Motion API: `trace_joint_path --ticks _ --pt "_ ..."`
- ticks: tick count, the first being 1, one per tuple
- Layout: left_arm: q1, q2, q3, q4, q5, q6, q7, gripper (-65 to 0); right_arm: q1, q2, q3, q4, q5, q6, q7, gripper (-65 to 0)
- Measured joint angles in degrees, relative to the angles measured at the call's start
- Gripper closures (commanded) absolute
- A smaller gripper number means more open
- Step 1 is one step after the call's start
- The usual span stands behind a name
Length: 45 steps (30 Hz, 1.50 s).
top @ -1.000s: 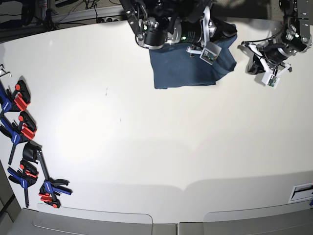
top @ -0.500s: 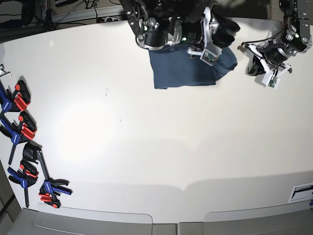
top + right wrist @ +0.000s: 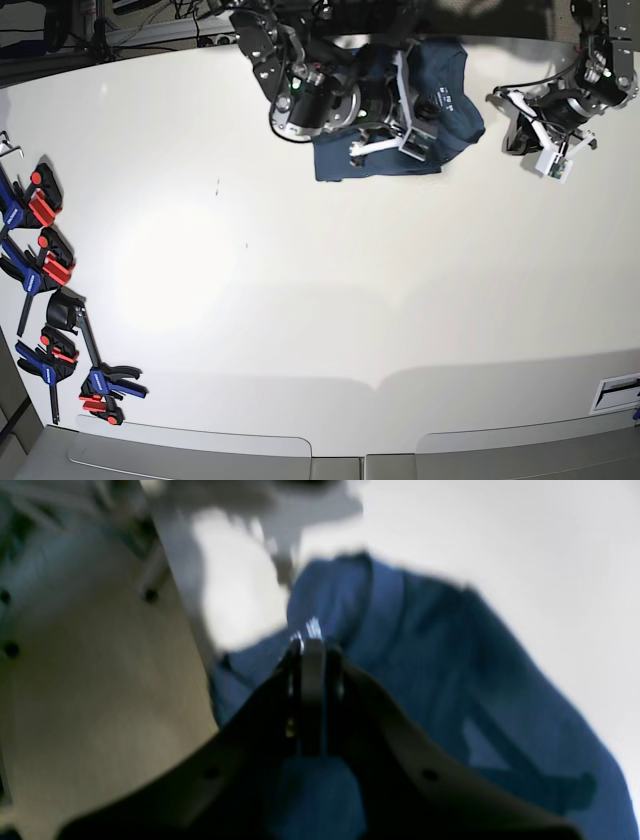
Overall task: Fold the T-shirt properly
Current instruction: 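Grasp the folded bundle's edge with the right gripper, then drag the folded shirt with the right gripper toward the clamps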
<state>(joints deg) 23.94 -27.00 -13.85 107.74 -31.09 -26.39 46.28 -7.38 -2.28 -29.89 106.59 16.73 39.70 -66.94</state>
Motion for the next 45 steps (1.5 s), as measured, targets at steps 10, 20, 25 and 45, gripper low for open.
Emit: trace_joint_path --ticks 10,20,25,45 --pt "0.00 0.00 0.00 0.00 0.00 0.00 -1.33 0.0 0.44 5.49 0.00 0.00 -5.88 0.00 4.46 0.0" --pt "0.00 0.00 0.00 0.00 0.00 -0.02 -1.31 0.0 2.32 5.44 -0.11 -2.47 -4.66 0.00 6.03 0.0" --pt "-0.02 0.00 0.00 0.00 0.00 0.00 -1.33 0.0 2.32 5.44 -0.15 -11.08 -4.74 0.00 6.38 0.0" --pt "0.00 0.00 0.00 0.00 0.02 0.02 -1.73 0.0 2.80 4.55 32.70 -16.44 -18.18 -17.68 13.88 0.0"
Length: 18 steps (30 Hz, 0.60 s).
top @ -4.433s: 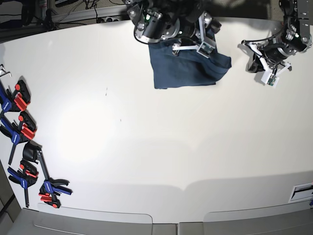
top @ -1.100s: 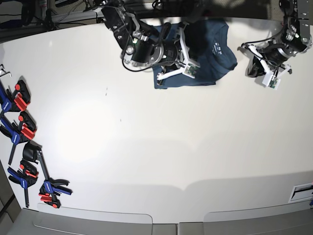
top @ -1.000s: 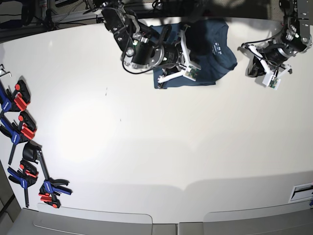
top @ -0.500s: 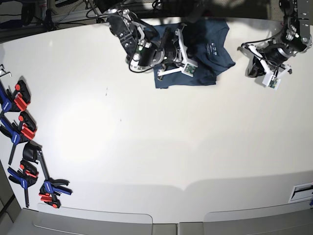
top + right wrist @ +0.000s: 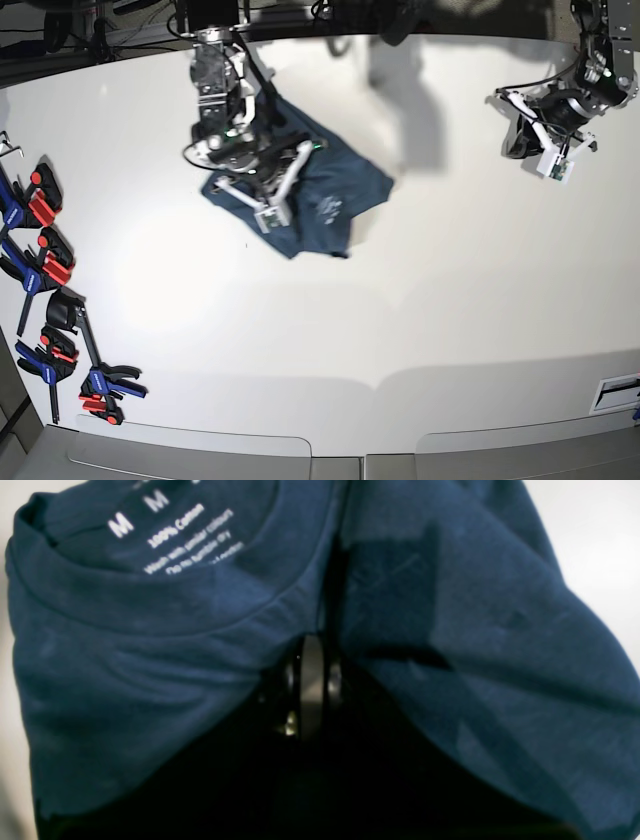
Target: Fold the T-shirt properly
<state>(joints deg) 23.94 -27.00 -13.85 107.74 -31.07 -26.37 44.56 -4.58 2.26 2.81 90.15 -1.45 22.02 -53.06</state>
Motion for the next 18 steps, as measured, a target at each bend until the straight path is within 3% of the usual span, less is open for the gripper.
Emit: trace_joint_path --ticks 3,9,18 --pt "0.00 0.04 0.00 0.00 -0.02 -0.02 0.00 0.0 0.00 0.11 9.49 -0.07 1.42 -0.85 -0.55 0.0" --pt "0.00 0.02 0.00 0.00 -0.02 -0.02 0.00 0.0 -0.31 3.52 24.92 -0.26 8.76 -1.05 -1.42 0.0" --pt "0.00 0.02 0.00 0.00 -0.02 -0.02 -0.35 0.0 -0.61 9.53 37.68 -0.66 15.30 -1.70 -2.78 0.0"
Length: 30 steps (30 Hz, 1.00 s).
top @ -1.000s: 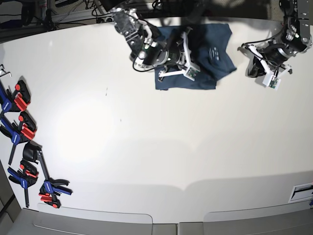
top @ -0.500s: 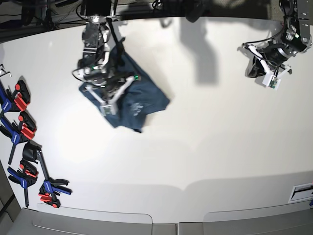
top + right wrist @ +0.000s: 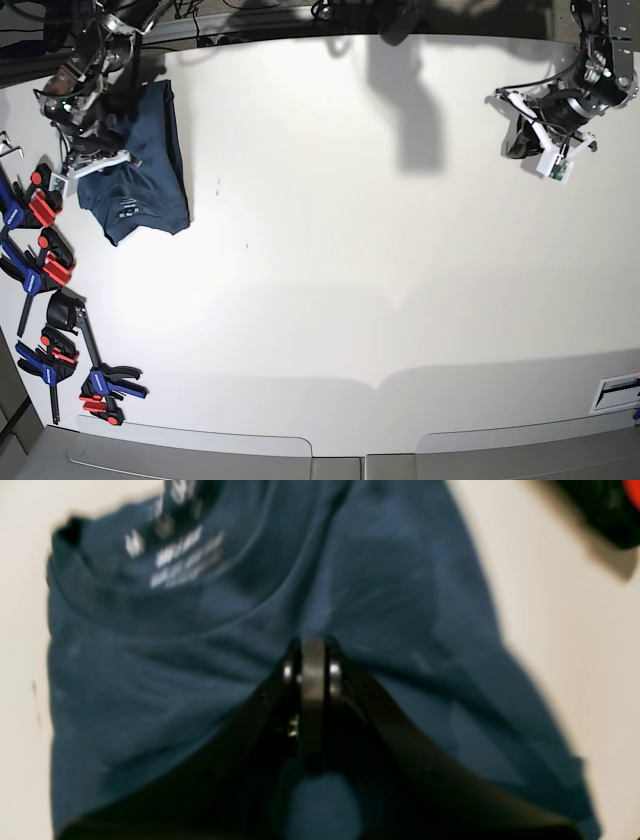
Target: Fold the T-shirt properly
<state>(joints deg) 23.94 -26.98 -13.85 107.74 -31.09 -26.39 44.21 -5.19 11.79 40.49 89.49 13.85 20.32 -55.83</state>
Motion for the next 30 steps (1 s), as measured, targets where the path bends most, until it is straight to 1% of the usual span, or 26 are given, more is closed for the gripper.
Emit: trace_joint_path --ticks 4,10,13,14,18,21,22,24,26,30 --pt "0.00 -0.02 0.00 0.00 0.00 0.00 -0.79 0.0 0.13 0.42 0.35 0.00 1.22 0.00 0.28 0.0" --pt "0.00 0.00 0.00 0.00 0.00 0.00 -0.81 0.0 0.11 0.39 0.33 0.31 7.48 0.02 1.62 0.0" --pt "0.00 0.00 0.00 0.00 0.00 0.00 -0.79 0.0 0.07 0.31 0.35 3.37 9.31 0.48 1.38 0.0" --pt "0.00 0.00 0.00 0.00 0.00 0.00 -0.76 0.0 0.07 0.31 0.35 4.87 10.40 1.77 1.40 0.0" --pt "0.00 0.00 0.00 0.00 0.00 0.00 -0.76 0.0 0.09 0.44 0.33 12.59 16.31 9.62 1.36 0.0" --pt "0.00 0.00 0.00 0.02 0.00 0.00 -0.22 0.0 0.09 0.44 0.33 17.81 21.38 13.94 -0.48 0.0" --pt "0.00 0.00 0.00 0.35 0.02 0.00 0.85 0.0 0.04 0.33 0.33 19.19 22.84 15.28 -1.36 0.0" --pt "0.04 0.00 0.00 1.73 0.07 0.00 2.40 0.0 -0.48 -0.20 0.35 21.24 26.84 17.07 -3.13 0.0" --pt "0.22 -0.02 0.00 3.87 0.02 0.02 2.64 0.0 -2.03 -1.42 0.33 22.99 31.43 17.59 -4.90 0.0" --pt "2.05 -0.02 0.00 9.97 0.00 0.00 3.21 0.0 -7.02 -4.55 0.15 27.12 38.42 19.26 -7.80 0.0"
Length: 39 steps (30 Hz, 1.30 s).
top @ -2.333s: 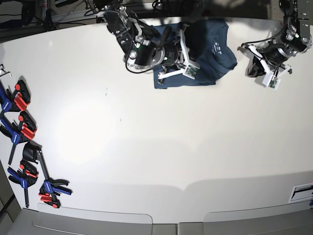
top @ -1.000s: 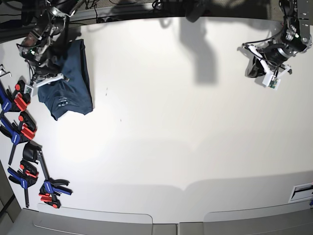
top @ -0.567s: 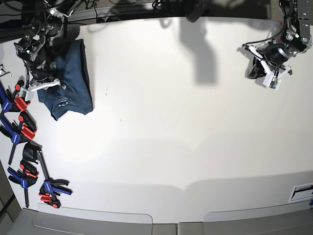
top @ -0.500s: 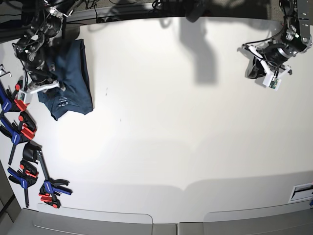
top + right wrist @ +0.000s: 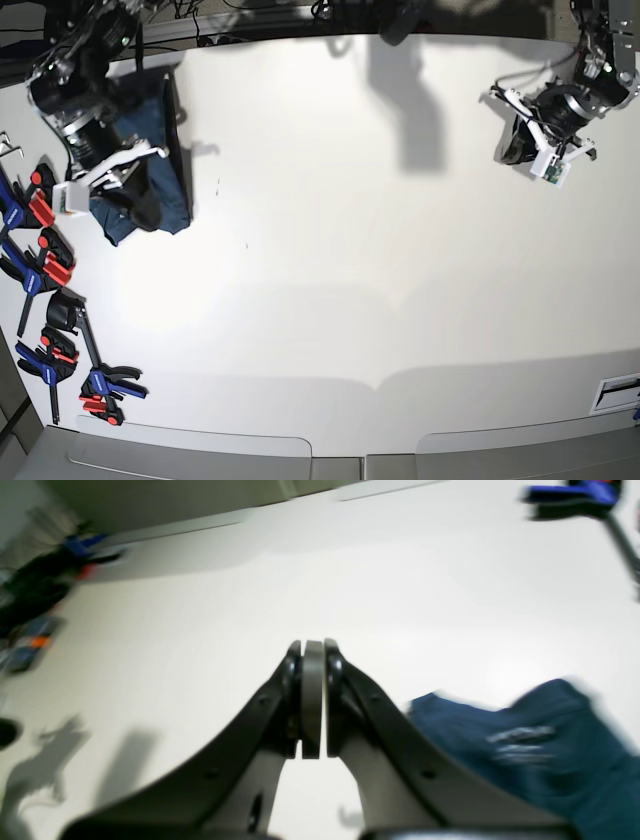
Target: Fold the T-shirt properly
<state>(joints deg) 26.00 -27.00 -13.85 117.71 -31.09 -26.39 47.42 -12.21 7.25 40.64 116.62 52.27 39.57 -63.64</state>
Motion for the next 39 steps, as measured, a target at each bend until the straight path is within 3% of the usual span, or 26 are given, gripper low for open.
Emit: trace_joint_path --ticks 7,12,20,28,34,39 --pt "7.48 -0.07 0.00 8.94 0.96 -0.28 1.25 0.0 -10.36 -1.66 0.02 7.37 6.97 0.04 -4.85 0.0" --pt "16.09 -0.35 -0.07 9.53 5.16 0.04 2.38 0.0 -16.52 0.96 -0.02 8.83 12.66 0.13 -10.36 0.0" --pt "29.57 -0.33 -0.09 9.55 8.98 0.02 4.07 0.0 -29.07 6.40 -0.09 8.87 13.03 0.13 -16.39 0.0" --pt "40.87 -0.35 -0.11 8.92 8.90 -0.02 6.67 0.0 -41.24 7.34 -0.98 8.87 13.16 0.11 -17.00 0.0" --pt "45.16 -0.31 -0.11 -1.11 8.20 0.00 4.70 0.0 -48.78 7.56 -9.46 8.76 12.68 0.11 -17.00 0.0" --pt "43.91 -0.26 -0.09 -17.62 2.69 0.17 -3.87 0.0 -48.41 7.69 -24.00 4.07 7.45 0.13 -16.22 0.0"
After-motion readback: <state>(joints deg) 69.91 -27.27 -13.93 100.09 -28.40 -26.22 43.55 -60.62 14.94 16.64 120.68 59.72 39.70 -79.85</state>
